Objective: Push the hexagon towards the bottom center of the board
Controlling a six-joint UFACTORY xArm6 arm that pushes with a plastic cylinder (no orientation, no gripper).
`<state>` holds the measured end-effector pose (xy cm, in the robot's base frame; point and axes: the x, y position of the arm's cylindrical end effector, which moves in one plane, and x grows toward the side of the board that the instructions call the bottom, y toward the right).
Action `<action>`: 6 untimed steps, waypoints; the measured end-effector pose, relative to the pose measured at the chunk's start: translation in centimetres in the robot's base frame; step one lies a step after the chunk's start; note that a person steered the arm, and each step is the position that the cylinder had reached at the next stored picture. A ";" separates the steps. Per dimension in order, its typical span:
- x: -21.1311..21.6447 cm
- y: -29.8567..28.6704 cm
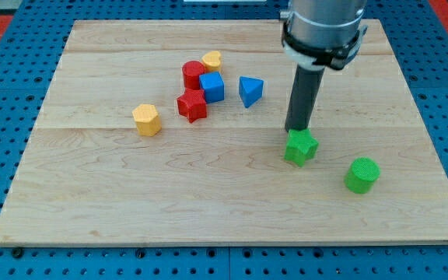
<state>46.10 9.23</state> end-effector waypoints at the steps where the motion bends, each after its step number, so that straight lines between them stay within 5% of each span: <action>1: 3.2 -0.7; 4: 2.9 -2.3; 5: -2.2 -8.4; 6: -0.6 -16.6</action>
<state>45.52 -7.34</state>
